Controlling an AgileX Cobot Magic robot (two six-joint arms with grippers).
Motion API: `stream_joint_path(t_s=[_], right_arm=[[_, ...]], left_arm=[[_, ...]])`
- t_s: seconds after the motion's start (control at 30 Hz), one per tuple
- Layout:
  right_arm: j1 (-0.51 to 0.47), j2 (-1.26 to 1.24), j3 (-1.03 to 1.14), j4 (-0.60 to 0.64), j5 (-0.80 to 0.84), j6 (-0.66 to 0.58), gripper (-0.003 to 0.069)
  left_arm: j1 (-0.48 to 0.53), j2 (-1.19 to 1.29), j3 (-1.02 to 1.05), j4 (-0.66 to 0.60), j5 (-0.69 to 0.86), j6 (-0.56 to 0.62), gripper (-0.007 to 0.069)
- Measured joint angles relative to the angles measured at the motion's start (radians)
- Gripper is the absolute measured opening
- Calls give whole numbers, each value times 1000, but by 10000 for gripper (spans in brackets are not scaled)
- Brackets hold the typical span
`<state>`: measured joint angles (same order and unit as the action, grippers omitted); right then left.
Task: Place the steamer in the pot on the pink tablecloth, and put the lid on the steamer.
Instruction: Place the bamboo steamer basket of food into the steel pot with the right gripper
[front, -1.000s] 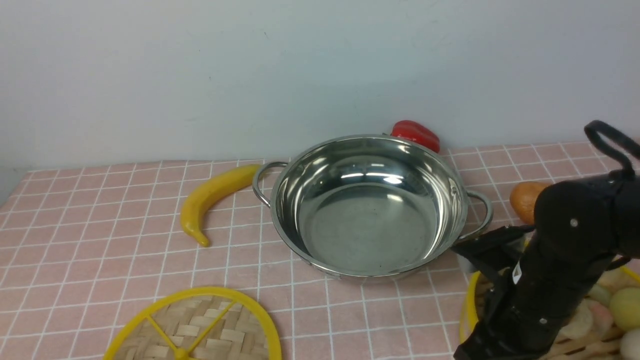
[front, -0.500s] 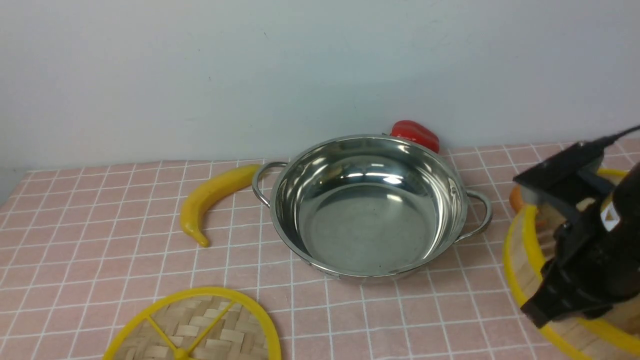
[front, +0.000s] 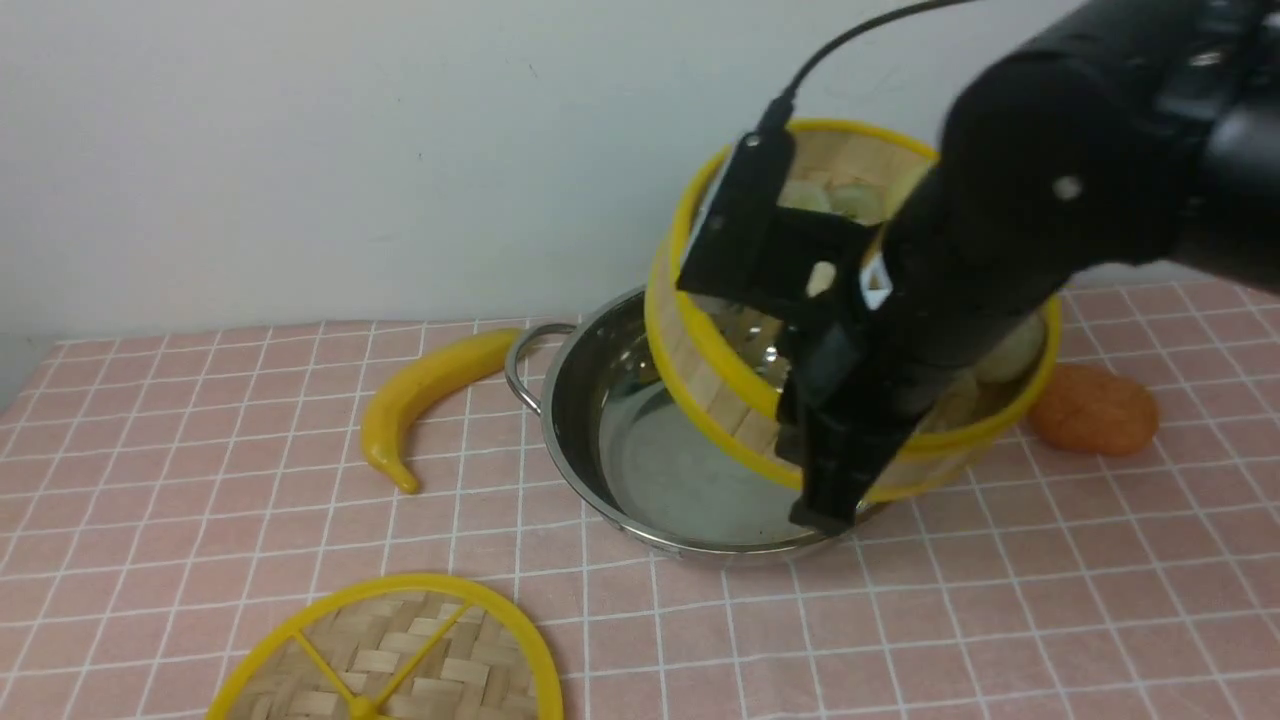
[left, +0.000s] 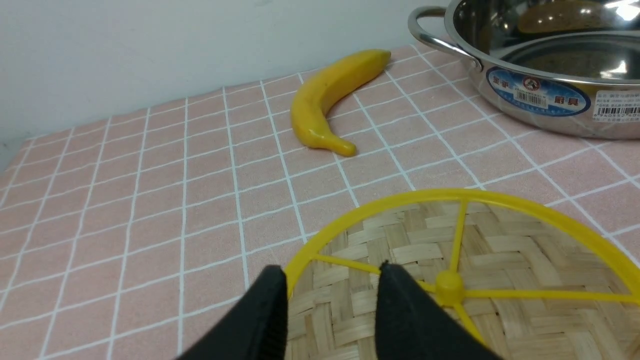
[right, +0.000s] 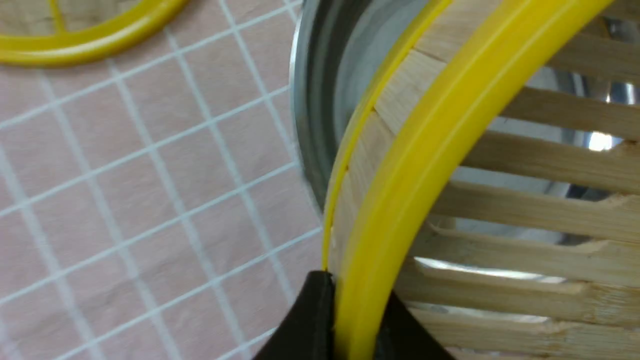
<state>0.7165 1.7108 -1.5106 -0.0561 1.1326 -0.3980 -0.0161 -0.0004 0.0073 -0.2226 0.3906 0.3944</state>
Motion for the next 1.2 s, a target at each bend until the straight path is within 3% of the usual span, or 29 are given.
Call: stream_joint_path(t_s=[0.27,0.97,1.07,1.13,1.17,1.2], right_arm=[[0,230,-152,-48,-48,-42,64],[1,416,-165,-49,-90,-108,68],[1,416,-168,-55,-89,-108,120],[1,415,-169,-58,-85,-108,207],[1,415,-169,-60,-85,-108,216],[1,415,-171,-72,-86,-106,288]], left_arm=[[0,0,0,0,0,0,243],[0,0,0,0,0,0,243],[0,0,0,0,0,0,243],[0,0,0,0,0,0,243],[0,0,0,0,0,0,243],[0,0,0,0,0,0,243]])
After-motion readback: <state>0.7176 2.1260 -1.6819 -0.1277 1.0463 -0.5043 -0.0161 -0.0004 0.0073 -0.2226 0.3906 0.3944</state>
